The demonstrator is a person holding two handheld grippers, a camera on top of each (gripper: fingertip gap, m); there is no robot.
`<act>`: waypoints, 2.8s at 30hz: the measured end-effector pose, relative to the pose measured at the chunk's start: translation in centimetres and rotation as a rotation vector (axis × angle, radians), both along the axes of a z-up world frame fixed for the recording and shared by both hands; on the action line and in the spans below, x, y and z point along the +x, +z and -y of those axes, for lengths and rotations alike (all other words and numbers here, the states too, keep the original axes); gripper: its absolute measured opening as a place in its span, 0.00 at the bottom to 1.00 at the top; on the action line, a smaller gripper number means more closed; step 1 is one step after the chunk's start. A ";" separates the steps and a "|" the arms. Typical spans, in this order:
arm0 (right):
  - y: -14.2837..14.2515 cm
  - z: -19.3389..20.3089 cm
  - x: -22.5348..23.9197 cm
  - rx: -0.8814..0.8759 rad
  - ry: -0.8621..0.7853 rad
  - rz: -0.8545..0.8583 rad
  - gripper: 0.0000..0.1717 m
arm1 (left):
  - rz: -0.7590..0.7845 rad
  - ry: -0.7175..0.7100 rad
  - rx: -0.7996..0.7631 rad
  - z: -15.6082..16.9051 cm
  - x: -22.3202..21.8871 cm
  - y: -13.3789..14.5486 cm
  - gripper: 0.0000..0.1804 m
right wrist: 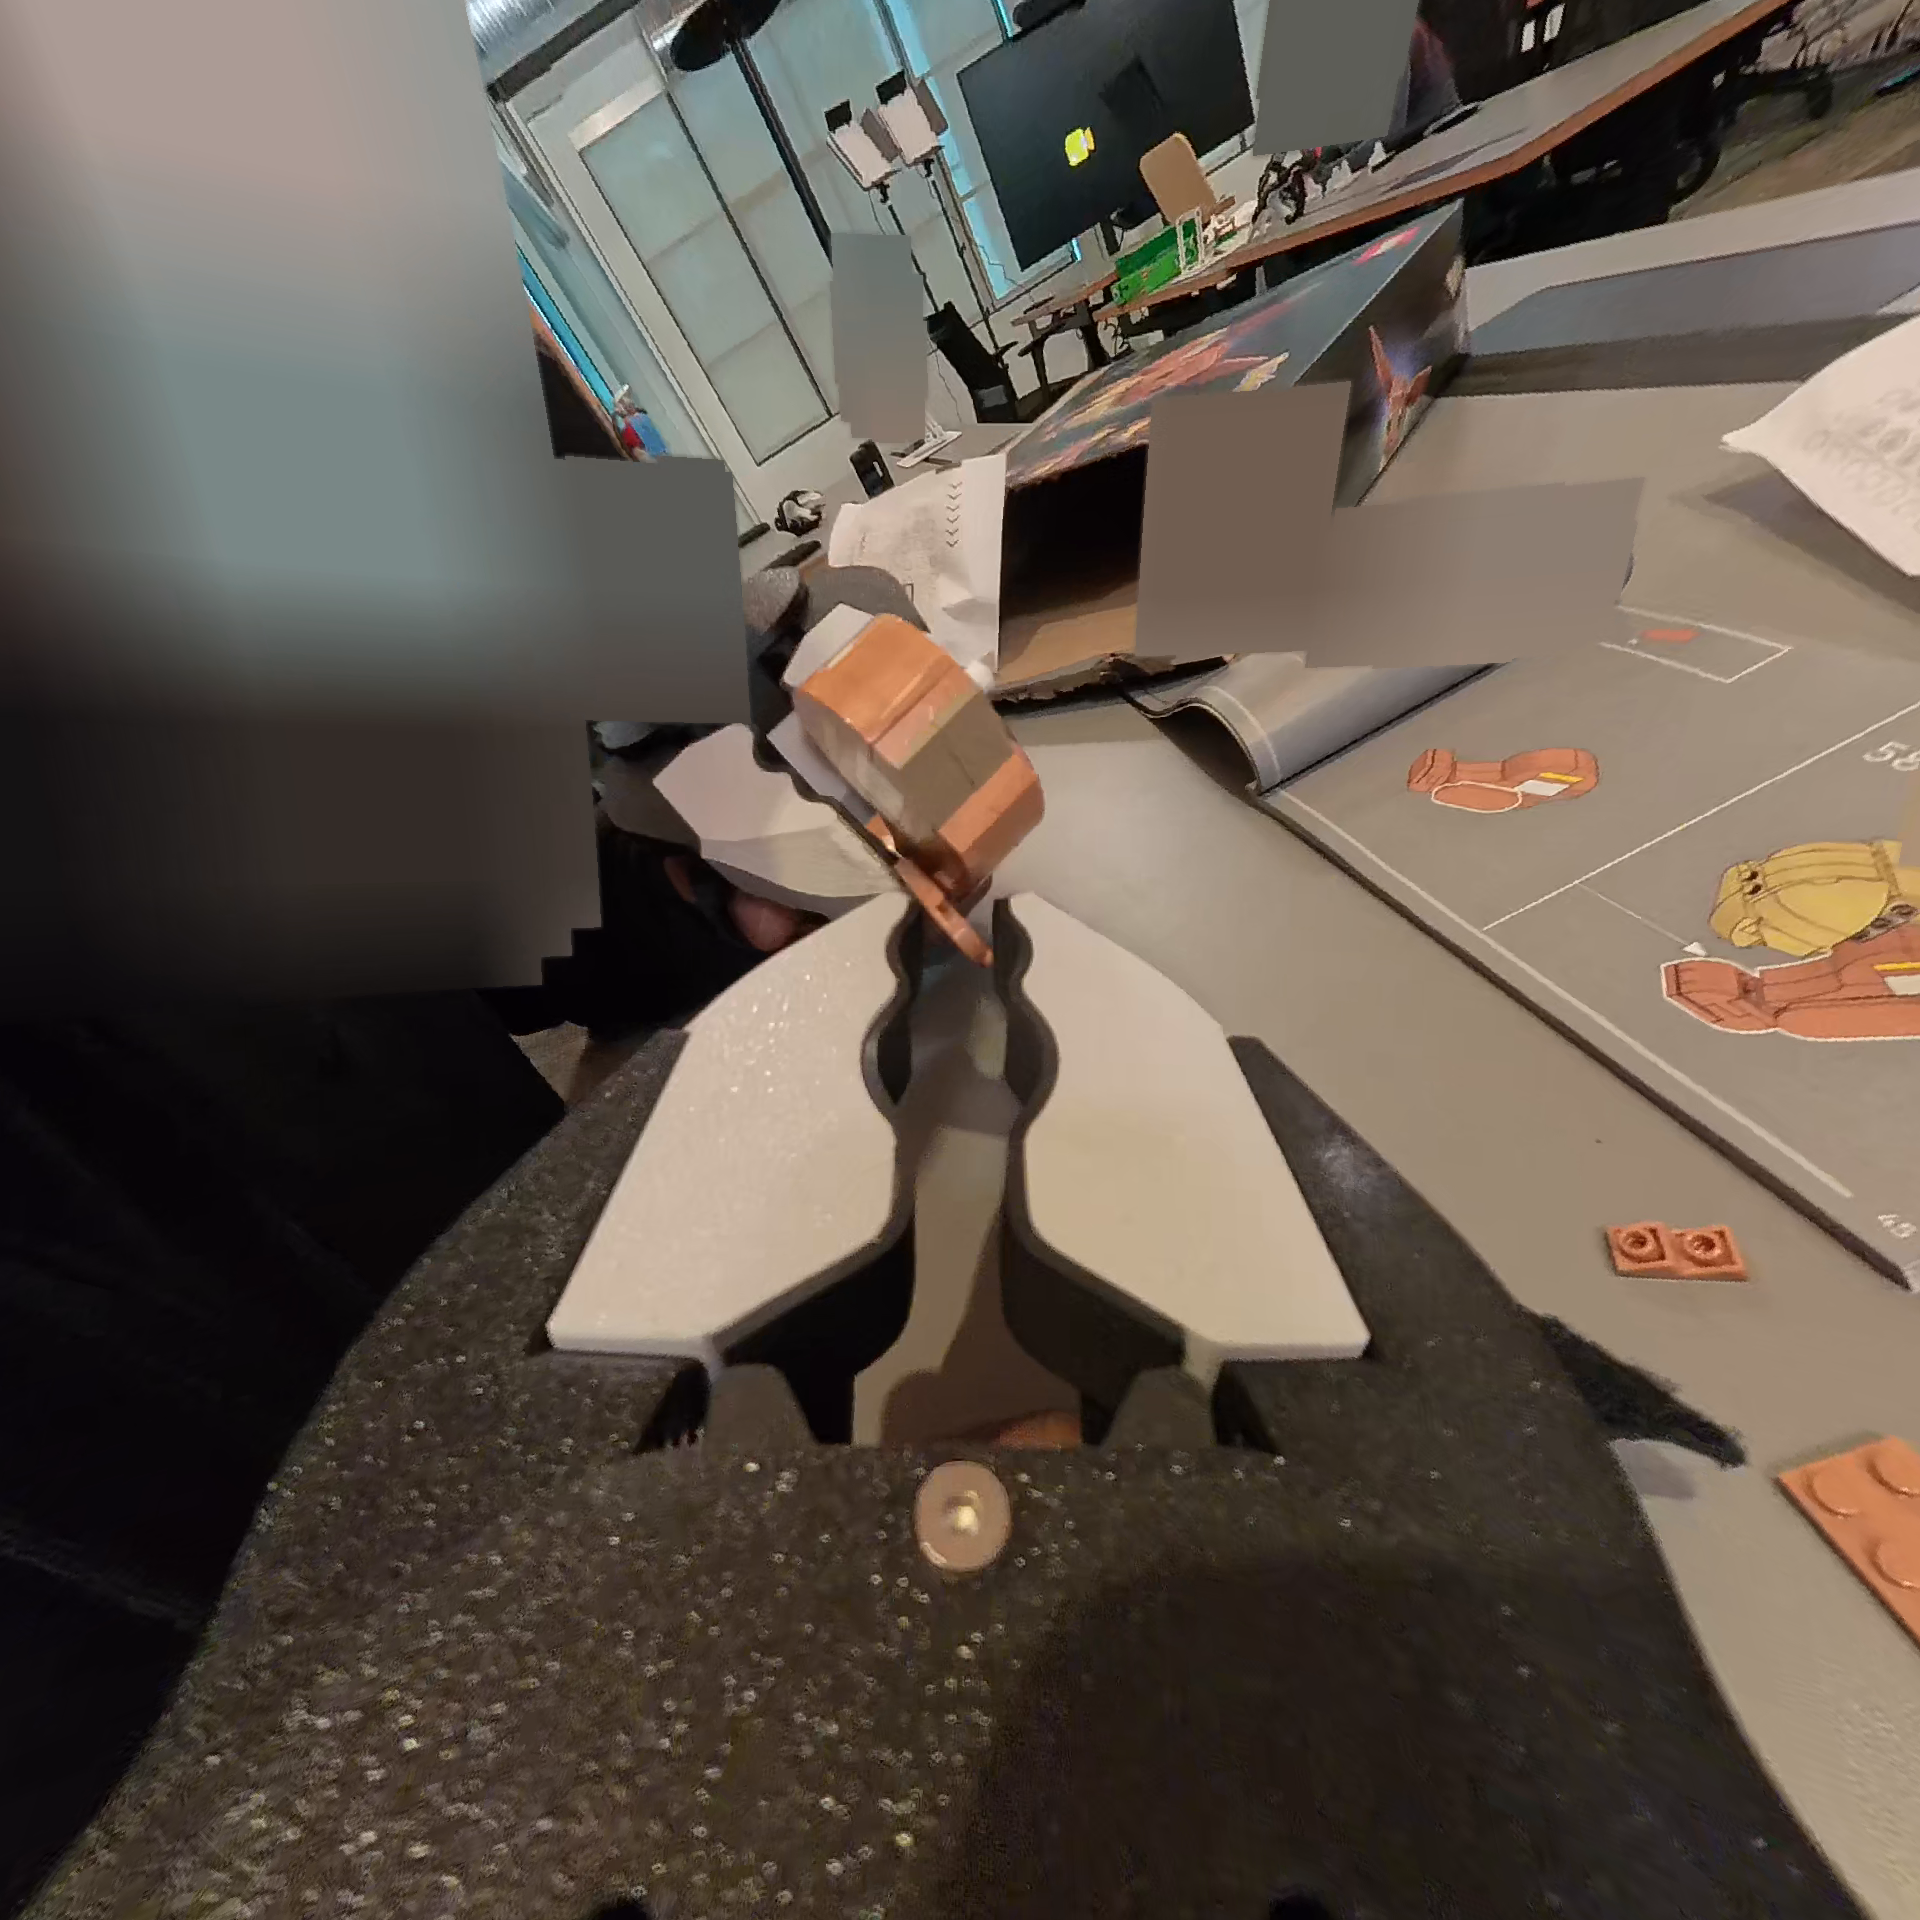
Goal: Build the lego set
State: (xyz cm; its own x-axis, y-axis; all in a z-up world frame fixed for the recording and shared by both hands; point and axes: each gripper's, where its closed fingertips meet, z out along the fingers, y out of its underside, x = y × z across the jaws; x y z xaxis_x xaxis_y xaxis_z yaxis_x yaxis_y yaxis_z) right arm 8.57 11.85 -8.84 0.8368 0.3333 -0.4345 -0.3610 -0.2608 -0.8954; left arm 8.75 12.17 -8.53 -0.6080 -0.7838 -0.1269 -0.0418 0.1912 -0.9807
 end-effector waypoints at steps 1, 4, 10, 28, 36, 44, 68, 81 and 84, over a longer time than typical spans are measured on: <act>0.0 0.0 0.0 0.004 -0.005 0.025 0.07 | -0.002 -0.001 0.000 0.0 0.0 0.0 0.10; 0.0 0.0 -0.1 0.014 -0.016 0.090 0.06 | -0.003 0.000 0.010 0.0 0.0 -0.1 0.10; -0.6 0.1 -0.2 0.001 -0.031 0.259 0.04 | -0.014 -0.007 0.016 -0.1 -0.1 -0.3 0.10; -1.9 0.3 -0.3 -0.061 -0.018 0.442 0.02 | -0.122 -0.048 -0.067 -0.4 0.0 -1.1 0.10; -1.9 0.4 -1.0 -0.063 0.033 0.405 0.02 | -0.218 -0.076 -0.141 -0.2 -0.1 -1.5 0.10; -1.6 0.5 -1.2 -0.068 0.062 0.315 0.02 | -0.345 -0.107 -0.259 0.0 -0.3 -1.9 0.09; -1.6 0.6 -1.9 -0.199 0.147 -0.106 0.02 | -0.556 -0.135 -0.428 0.4 -0.4 -3.2 0.09; -2.4 1.0 -1.3 -0.183 0.106 0.201 0.02 | -0.407 -0.178 -0.373 0.5 -0.7 -1.6 0.09; -2.2 1.1 -1.5 -0.141 0.097 0.317 0.02 | -0.321 -0.182 -0.269 0.6 -0.9 -1.4 0.09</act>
State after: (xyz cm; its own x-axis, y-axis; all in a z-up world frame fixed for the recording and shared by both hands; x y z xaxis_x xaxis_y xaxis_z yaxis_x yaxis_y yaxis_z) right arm 7.11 10.79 -11.05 0.9049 0.3729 -0.2053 -0.0384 -0.4089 -0.9118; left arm 7.82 11.59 -9.91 -0.7140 -0.6400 0.2838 -0.3409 -0.0363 -0.9394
